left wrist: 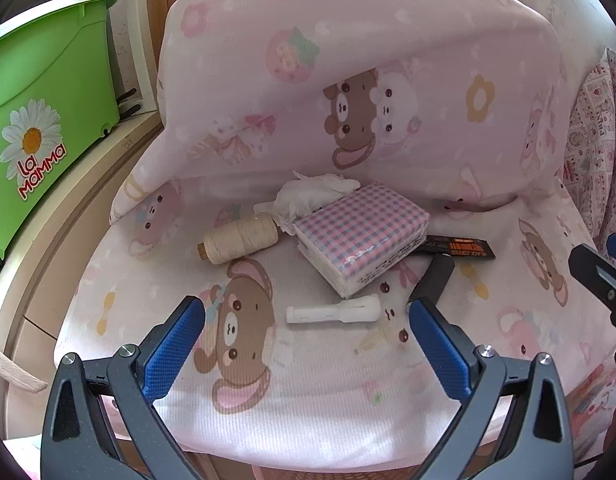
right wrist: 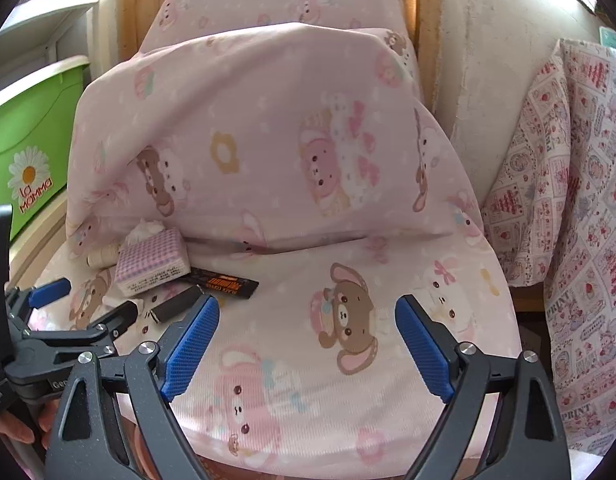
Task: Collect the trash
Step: 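Raise both open grippers back toward the remaining items on the seat, then grasp the white plastic tube with the left gripper while the right gripper approaches the black cylinder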
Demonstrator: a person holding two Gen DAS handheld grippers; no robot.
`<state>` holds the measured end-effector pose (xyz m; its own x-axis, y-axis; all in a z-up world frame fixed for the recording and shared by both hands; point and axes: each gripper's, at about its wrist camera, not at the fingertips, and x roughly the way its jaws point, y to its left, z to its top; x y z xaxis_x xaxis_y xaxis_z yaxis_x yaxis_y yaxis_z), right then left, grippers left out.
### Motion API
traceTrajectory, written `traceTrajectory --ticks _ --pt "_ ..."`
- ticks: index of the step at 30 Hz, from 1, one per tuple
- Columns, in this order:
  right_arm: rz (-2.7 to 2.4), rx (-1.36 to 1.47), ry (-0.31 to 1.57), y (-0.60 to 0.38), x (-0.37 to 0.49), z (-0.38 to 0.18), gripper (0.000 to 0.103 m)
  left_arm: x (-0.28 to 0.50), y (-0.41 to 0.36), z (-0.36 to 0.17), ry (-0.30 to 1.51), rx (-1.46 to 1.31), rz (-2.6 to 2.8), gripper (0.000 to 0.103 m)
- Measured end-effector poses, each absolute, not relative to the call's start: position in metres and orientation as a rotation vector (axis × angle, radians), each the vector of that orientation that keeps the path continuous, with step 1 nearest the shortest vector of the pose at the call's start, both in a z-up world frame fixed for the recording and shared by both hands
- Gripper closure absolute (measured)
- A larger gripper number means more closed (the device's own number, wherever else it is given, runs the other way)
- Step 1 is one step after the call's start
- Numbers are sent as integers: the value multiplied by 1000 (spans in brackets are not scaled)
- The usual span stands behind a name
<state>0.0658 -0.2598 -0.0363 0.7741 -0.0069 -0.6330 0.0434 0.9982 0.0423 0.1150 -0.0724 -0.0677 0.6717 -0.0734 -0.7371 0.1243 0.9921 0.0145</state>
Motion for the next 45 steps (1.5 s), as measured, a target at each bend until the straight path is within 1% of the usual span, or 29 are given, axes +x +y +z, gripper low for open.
traceTrajectory --ticks 1,3,5,9,11,12,14,15,17,21,25,32,39,45 --pt "-29 71 688 -262 66 -36 12 116 -74 -67 823 65 -103 3" --pt "-24 97 699 -264 68 -38 12 117 -76 -68 815 69 -83 10" --pt "-19 105 712 -263 71 -40 12 119 -77 -71 828 58 -87 14" --pt "-15 57 705 -254 70 -40 12 125 -71 -77 889 -14 -93 28" --pt "-9 27 701 -248 69 -39 12 126 -70 -78 890 -17 -85 31" --pt "-7 15 699 -246 69 -39 12 126 -70 -78 890 -20 -89 36" --pt "-3 -3 701 -243 68 -39 12 127 -69 -77 892 -28 -102 41" --pt "-4 -7 703 -242 68 -39 12 126 -70 -77 891 -25 -105 46" --pt "-2 1 712 -242 68 -40 12 127 -70 -76 892 -12 -115 52" --pt "1 33 707 -245 67 -39 12 121 -73 -71 872 23 -109 53" --pt "-7 2 696 -241 67 -38 12 117 -66 -62 841 19 -102 53" --pt "27 27 705 -225 73 -39 12 117 -30 -36 753 0 -34 53" --pt "80 -8 747 -186 89 -55 12 115 -1 -31 765 -67 -24 53" --pt "85 -65 781 -163 97 -76 12 113 6 -30 761 -76 -11 53"
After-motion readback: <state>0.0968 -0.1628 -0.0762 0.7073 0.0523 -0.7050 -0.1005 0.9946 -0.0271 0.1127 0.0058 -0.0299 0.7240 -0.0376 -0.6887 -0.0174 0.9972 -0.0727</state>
